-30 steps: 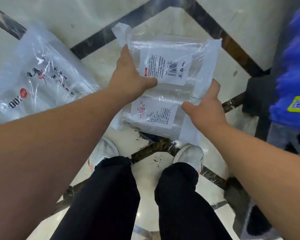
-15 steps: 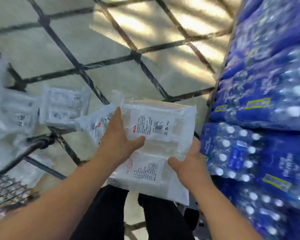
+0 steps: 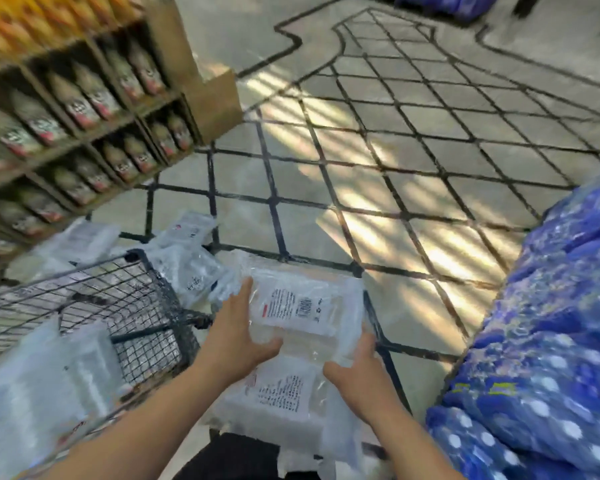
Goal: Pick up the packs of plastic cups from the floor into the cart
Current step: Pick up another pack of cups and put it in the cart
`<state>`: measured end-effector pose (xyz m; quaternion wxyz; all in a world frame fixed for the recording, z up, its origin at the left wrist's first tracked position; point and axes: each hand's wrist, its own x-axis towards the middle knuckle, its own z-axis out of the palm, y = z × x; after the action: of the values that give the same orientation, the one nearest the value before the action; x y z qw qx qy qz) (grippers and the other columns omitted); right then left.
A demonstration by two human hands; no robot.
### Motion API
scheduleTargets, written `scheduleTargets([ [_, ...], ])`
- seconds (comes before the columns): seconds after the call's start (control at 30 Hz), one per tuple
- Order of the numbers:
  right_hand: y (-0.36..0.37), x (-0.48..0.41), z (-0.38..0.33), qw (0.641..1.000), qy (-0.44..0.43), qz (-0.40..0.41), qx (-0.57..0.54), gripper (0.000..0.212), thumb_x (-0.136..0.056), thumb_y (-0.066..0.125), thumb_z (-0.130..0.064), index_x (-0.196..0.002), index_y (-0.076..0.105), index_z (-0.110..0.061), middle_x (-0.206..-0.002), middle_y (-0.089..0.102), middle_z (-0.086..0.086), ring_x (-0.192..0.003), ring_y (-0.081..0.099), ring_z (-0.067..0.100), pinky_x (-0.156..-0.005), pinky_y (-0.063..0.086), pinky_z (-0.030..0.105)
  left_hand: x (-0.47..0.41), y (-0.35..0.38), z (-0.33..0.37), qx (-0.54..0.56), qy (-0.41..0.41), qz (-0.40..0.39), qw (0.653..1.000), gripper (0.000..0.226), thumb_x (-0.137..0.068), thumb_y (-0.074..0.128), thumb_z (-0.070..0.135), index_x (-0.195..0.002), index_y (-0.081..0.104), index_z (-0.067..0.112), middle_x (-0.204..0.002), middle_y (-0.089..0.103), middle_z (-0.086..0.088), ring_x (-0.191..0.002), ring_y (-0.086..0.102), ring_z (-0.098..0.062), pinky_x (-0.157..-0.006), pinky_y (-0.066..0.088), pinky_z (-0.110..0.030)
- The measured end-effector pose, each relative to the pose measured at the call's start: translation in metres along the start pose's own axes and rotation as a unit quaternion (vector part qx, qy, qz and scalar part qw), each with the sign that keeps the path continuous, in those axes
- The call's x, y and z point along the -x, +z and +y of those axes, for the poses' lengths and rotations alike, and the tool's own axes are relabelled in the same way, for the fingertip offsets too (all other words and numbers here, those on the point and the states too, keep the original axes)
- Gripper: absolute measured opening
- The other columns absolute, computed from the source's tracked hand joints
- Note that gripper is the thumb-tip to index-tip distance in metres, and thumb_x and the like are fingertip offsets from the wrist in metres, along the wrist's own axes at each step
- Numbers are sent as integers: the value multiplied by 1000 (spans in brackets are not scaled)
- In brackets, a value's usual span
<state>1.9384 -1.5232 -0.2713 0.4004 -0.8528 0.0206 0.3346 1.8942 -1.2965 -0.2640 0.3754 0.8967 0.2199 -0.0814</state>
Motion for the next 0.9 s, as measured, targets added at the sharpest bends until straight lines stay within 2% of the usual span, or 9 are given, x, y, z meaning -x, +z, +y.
scheduleTargets([
  [0.1, 12, 7, -30, 998, -37, -25, 48, 66, -84, 66, -30, -133, 22, -25, -95, 55, -14, -80, 58, 8, -60, 43, 27, 29, -22, -22, 34, -35, 47, 998, 117, -66, 78, 58, -156, 7, 36, -154, 30, 3, -141, 31, -18, -114, 34, -42],
  [0.23, 47, 27, -71, 991, -53, -69, 101, 69, -84, 66, -33, -133, 17, -30, -96, 59, -8, -79, 63, 16, -61, 48, 31, 64, -57, -53, 57, -78, 86, 992, 118, -68, 83, 49, -157, 7, 30, -151, 32, 1, -139, 34, -20, -114, 34, -41],
  [0.4, 92, 38, -128, 980, -92, -86, 155, 67, -83, 66, -34, -131, 19, -24, -93, 58, -7, -78, 62, 16, -58, 44, 30, 77, -107, -101, 100, -101, 117, 983, 115, -71, 82, 47, -156, 7, 33, -147, 34, 1, -135, 35, -18, -107, 32, -30],
  [0.47, 119, 32, -156, 976, -101, -84, 175, 66, -80, 65, -34, -127, 20, -27, -94, 60, -4, -78, 64, 19, -63, 51, 34, 75, -128, -126, 111, -106, 139, 978, 114, -72, 82, 45, -157, 8, 30, -150, 32, 0, -136, 34, -17, -105, 28, -26],
  [0.53, 157, 26, -183, 970, -113, -88, 199, 67, -76, 64, -35, -125, 19, -35, -94, 64, 0, -78, 67, 22, -70, 57, 41, 76, -151, -157, 125, -122, 159, 972, 114, -73, 82, 43, -157, 7, 28, -154, 28, 0, -140, 29, -18, -109, 25, -27],
  [0.57, 179, 23, -196, 964, -127, -92, 214, 68, -76, 64, -34, -126, 19, -34, -93, 64, 1, -77, 66, 22, -69, 57, 41, 79, -163, -175, 127, -132, 166, 969, 113, -74, 81, 43, -157, 6, 27, -156, 26, -1, -143, 26, -20, -112, 24, -31],
  [0.67, 254, 28, -244, 942, -168, -116, 266, 72, -81, 64, -31, -137, 19, -19, -92, 55, -4, -74, 56, 16, -62, 45, 32, 99, -207, -238, 135, -176, 191, 956, 114, -73, 80, 46, -157, 5, 26, -155, 27, -6, -142, 27, -24, -114, 27, -36],
  [0.73, 309, 34, -275, 931, -187, -143, 280, 73, -83, 64, -31, -139, 18, -20, -99, 54, -2, -71, 49, 11, -58, 37, 28, 117, -237, -284, 136, -215, 216, 942, 115, -72, 78, 49, -157, 4, 27, -153, 30, -8, -139, 31, -27, -111, 31, -38],
  [0.9, 438, 37, -332, 915, -187, -233, 270, 56, -86, 68, -23, -119, 23, -29, -92, 55, -5, -73, 53, 5, -51, 35, 20, 151, -307, -399, 137, -280, 246, 918, 116, -71, 80, 51, -158, 7, 27, -158, 27, -4, -143, 28, -25, -112, 29, -37],
])
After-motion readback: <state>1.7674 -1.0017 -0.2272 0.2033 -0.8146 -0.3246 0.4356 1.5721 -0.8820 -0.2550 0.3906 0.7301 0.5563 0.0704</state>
